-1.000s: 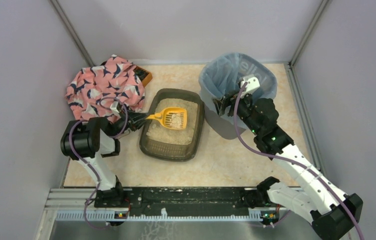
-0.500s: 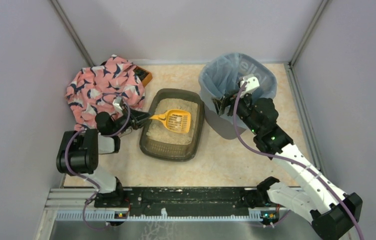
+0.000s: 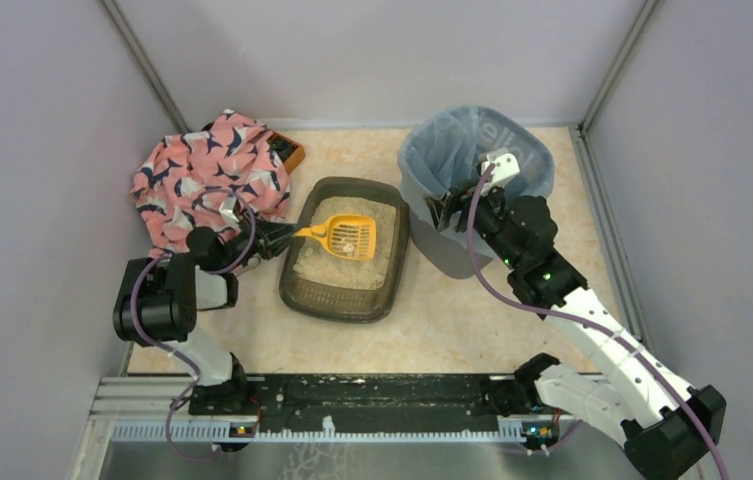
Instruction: Clean the litter box
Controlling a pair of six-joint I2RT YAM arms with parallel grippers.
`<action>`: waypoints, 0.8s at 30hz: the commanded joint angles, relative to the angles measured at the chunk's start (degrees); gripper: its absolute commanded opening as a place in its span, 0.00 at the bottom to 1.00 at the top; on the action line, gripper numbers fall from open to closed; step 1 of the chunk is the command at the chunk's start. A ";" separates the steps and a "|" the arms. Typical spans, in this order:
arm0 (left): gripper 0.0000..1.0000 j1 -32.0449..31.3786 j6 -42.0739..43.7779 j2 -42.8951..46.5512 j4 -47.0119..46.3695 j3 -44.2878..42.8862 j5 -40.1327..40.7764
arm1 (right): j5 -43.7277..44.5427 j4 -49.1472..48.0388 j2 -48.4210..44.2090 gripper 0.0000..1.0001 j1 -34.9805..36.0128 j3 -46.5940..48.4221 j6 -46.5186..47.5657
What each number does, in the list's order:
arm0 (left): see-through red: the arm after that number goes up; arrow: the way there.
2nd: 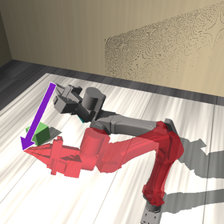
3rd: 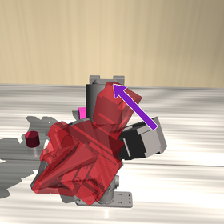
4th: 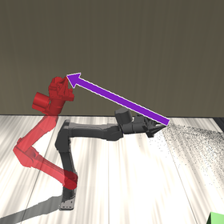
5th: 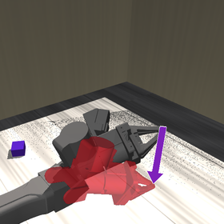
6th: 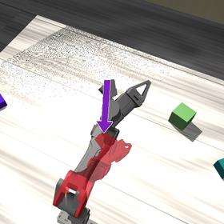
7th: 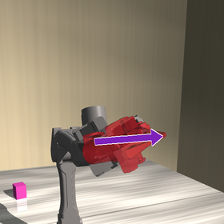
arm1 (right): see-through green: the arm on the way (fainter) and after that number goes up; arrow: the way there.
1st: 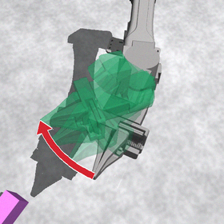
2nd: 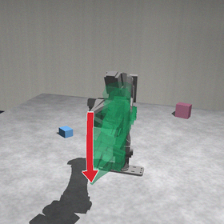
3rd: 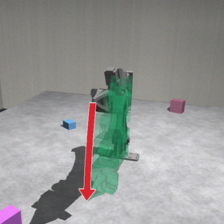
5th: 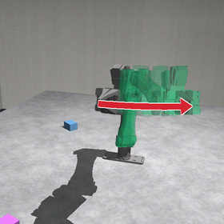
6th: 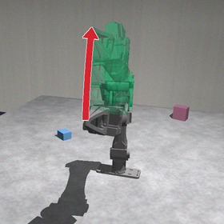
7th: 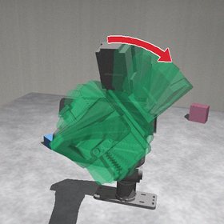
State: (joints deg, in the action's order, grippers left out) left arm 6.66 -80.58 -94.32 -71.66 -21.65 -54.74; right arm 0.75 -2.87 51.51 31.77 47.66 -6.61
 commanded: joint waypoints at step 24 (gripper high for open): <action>0.00 -1.71 -1.15 5.78 25.44 -26.00 7.49 | -2.68 -0.65 -7.91 0.75 0.40 -1.86 0.72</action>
State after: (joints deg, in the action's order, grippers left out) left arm 6.26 -80.77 -87.59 -48.01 -41.52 -49.43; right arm -1.28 0.34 46.09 31.77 46.96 -6.15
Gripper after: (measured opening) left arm 0.267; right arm 0.751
